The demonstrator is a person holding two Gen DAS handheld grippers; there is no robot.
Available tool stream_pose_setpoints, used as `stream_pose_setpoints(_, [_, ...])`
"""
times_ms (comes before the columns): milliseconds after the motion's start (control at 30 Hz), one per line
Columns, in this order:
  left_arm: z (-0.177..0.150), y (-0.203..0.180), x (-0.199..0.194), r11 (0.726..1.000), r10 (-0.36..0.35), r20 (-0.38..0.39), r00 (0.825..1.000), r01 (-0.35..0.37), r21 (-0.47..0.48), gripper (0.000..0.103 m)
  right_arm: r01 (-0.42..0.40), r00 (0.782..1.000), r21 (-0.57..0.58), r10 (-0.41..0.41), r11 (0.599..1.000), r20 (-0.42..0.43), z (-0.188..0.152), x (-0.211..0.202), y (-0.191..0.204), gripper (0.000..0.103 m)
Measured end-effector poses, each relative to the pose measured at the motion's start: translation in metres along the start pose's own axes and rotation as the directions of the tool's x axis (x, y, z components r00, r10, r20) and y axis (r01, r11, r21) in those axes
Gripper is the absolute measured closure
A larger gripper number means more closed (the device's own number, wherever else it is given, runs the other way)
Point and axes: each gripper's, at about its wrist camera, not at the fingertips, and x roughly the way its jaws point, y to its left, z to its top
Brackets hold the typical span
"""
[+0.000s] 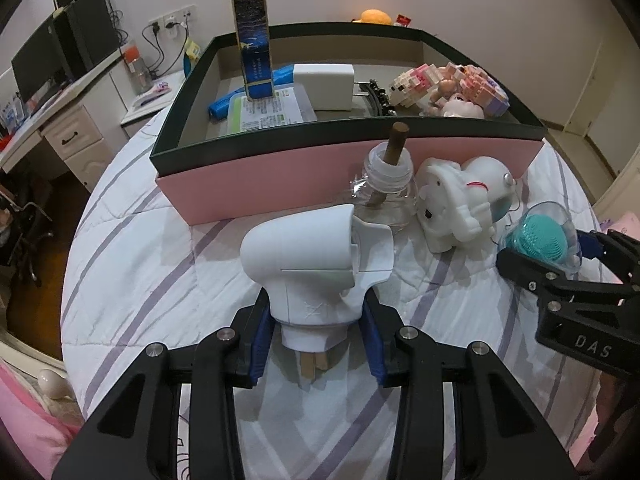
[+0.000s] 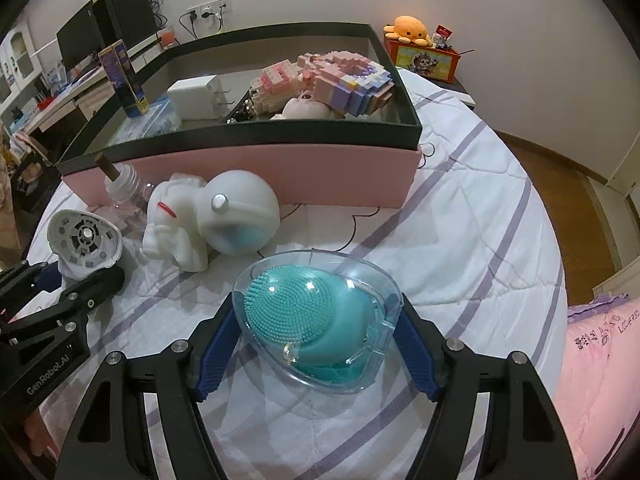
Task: Organize rigid objects
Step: 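Lift the white plug device and teal brush case and carry them over the box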
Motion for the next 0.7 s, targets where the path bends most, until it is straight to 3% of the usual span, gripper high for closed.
stream_pose_setpoints(267, [-0.001, 0.003, -0.003, 1.000, 0.020, 0.005, 1.000, -0.020, 0.014, 0.063, 0.009, 1.000, 0.017, -0.009, 1.000, 0.020, 0.003, -0.008, -0.002, 0.029])
stream_pose_setpoints(467, [0.000, 0.014, -0.010, 0.999, 0.032, 0.019, 0.999, -0.032, -0.026, 0.063, 0.018, 0.999, 0.051, -0.020, 0.999, 0.036, 0.006, -0.017, -0.006, 0.029])
stream_pose_setpoints(700, [0.007, 0.020, -0.033, 0.998, 0.040, 0.090, 0.995, -0.036, -0.048, 0.063, -0.013, 0.997, 0.055, 0.008, 0.998, 0.081, 0.009, -0.036, 0.001, 0.029])
